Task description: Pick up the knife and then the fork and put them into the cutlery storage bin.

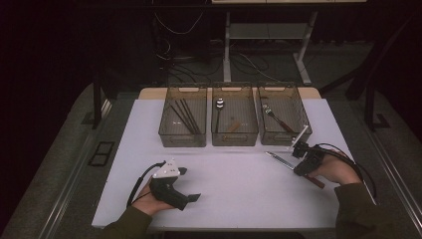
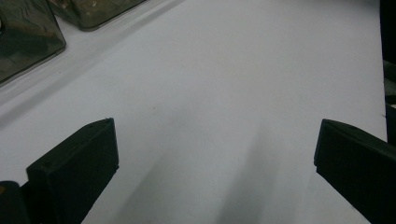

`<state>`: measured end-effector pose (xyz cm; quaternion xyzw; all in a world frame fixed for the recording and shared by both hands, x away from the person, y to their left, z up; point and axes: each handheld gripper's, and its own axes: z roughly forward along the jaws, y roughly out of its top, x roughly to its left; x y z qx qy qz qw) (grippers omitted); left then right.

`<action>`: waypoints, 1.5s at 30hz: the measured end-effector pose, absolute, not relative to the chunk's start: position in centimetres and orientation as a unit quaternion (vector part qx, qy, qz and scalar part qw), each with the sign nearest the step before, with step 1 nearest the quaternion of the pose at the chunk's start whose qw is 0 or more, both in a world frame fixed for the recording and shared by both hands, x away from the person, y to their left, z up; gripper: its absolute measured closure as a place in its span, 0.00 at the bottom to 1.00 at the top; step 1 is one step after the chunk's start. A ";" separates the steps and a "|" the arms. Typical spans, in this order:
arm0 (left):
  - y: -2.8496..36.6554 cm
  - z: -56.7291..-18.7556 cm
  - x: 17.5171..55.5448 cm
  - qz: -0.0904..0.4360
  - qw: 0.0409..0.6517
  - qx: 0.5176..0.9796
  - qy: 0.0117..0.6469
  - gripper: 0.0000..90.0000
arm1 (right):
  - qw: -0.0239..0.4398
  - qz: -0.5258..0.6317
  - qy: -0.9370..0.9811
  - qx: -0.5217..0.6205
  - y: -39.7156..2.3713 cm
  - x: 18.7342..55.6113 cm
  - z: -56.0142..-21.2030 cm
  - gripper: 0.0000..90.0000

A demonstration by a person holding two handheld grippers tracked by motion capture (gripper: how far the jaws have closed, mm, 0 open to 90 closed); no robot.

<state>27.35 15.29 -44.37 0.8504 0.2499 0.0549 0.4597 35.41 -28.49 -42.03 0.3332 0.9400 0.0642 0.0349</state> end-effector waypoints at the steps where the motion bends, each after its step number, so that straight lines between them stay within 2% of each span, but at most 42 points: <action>1: 15.3 -44.4 27.3 0.055 0.460 0.850 0.250 0.00 | 0.030 0.065 0.940 0.333 -28.4 35.4 -42.0 0.86; 10: 15.3 -44.3 27.4 0.055 0.459 0.851 0.249 0.00 | 0.033 0.082 0.939 0.333 -29.0 35.3 -41.9 0.86; 22: 15.3 -44.3 27.3 0.055 0.460 0.851 0.249 0.00 | 0.036 0.162 0.924 0.345 -30.5 34.7 -40.5 0.86; 45: 15.4 -44.3 27.3 0.052 0.464 0.847 0.252 0.00 | 0.078 0.305 0.877 0.364 -32.7 34.2 -38.6 0.86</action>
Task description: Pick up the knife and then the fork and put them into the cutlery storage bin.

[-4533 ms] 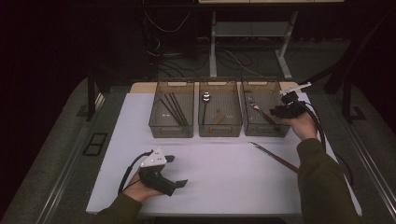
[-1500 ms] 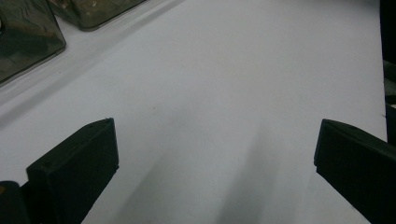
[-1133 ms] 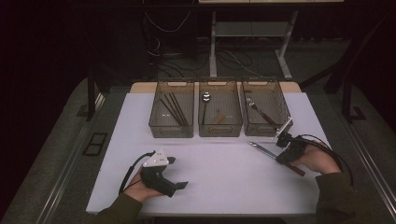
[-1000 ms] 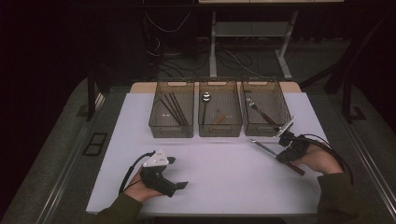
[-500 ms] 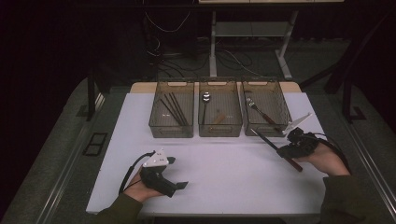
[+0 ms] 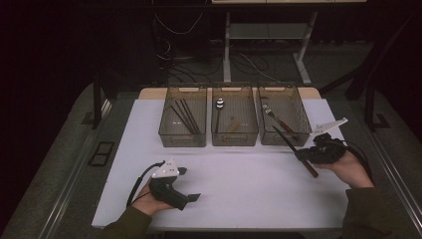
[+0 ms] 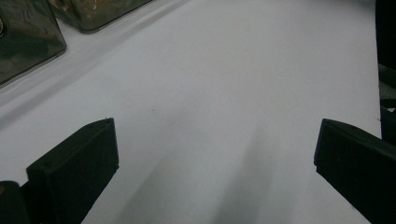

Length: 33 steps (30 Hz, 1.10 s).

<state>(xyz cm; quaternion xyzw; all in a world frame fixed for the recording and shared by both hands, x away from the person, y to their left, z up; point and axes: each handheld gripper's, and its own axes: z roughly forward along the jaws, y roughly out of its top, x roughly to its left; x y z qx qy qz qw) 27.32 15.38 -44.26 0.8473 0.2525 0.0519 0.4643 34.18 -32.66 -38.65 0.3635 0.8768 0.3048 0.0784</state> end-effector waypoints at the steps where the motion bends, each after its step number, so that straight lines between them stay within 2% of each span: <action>1: 15.4 -44.3 27.3 0.052 0.463 0.848 0.252 0.00 | 0.082 0.309 0.876 0.363 -32.8 34.2 -38.6 0.86; 10: 15.4 -44.3 27.4 0.052 0.463 0.848 0.253 0.01 | 0.113 0.356 0.846 0.381 -33.5 34.3 -38.1 0.86; 13: 15.4 -44.2 27.3 0.060 0.462 0.847 0.255 0.07 | 0.126 0.366 0.835 0.391 -33.7 34.3 -37.9 0.86; 33: 15.4 -44.4 27.3 0.070 0.455 0.846 0.270 0.07 | 0.176 0.428 0.779 0.423 -34.6 35.7 -36.0 0.86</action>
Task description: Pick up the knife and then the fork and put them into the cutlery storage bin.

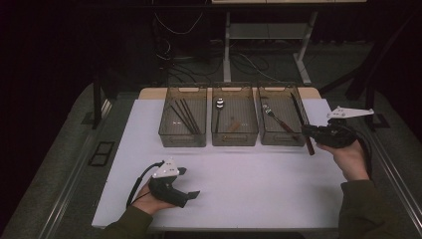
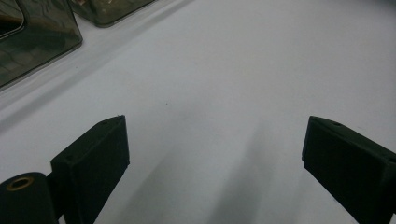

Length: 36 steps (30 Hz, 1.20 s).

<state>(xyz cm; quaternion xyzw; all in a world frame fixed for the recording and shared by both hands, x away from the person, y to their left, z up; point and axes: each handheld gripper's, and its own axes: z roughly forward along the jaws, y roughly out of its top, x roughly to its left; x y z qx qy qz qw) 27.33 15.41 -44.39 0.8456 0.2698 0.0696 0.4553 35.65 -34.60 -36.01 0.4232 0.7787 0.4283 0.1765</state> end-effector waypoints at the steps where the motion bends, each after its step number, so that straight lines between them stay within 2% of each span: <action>1: 15.4 -44.4 27.3 0.070 0.455 0.846 0.269 0.07 | 0.178 0.429 0.777 0.425 -34.5 35.9 -35.9 0.86; 11: 15.8 -44.2 27.4 0.070 0.453 0.846 0.272 0.07 | 0.198 0.429 0.768 0.433 -33.6 38.6 -33.7 0.86; 18: 15.9 -44.2 27.5 0.066 0.456 0.842 0.282 0.01 | 0.217 0.423 0.756 0.450 -32.8 41.0 -33.1 0.86; 36: 16.0 -44.0 27.6 0.068 0.464 0.835 0.288 0.00 | 0.205 0.346 0.777 0.485 -31.5 45.0 -36.7 0.86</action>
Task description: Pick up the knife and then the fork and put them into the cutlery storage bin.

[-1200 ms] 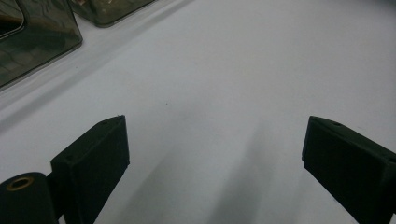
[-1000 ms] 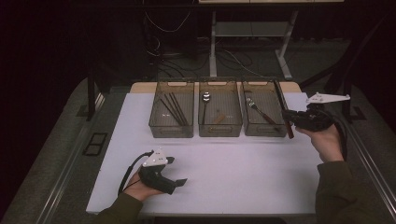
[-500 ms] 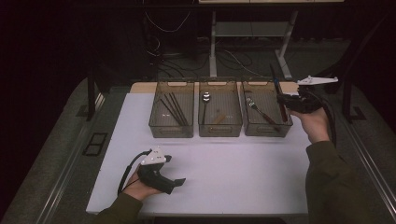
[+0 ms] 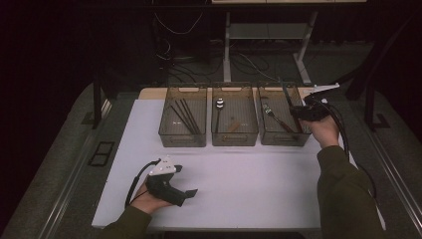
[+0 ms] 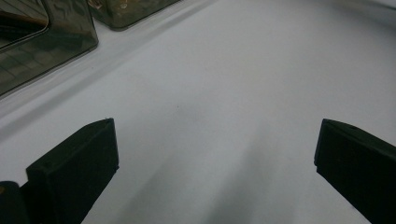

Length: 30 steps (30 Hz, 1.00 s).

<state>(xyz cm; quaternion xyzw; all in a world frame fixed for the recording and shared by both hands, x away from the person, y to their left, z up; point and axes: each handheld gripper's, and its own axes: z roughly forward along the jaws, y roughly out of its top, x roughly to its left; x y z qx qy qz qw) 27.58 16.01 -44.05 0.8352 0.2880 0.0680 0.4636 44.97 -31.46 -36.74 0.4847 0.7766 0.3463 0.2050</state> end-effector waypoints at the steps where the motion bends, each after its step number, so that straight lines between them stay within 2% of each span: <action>1: 16.0 -44.0 27.6 0.068 0.464 0.835 0.288 0.00 | 0.204 0.340 0.780 0.485 -31.4 45.1 -36.9 0.86; 18: 16.1 -43.9 27.5 0.060 0.468 0.836 0.282 0.00 | 0.177 0.247 0.813 0.497 -30.5 46.6 -39.4 0.85; 23: 16.1 -43.9 27.5 0.060 0.468 0.836 0.281 0.00 | 0.198 0.243 0.810 0.495 -30.3 46.7 -39.3 0.66; 30: 16.1 -44.0 27.5 0.059 0.466 0.837 0.280 0.00 | 0.195 0.279 0.789 0.511 -31.0 46.4 -38.6 0.52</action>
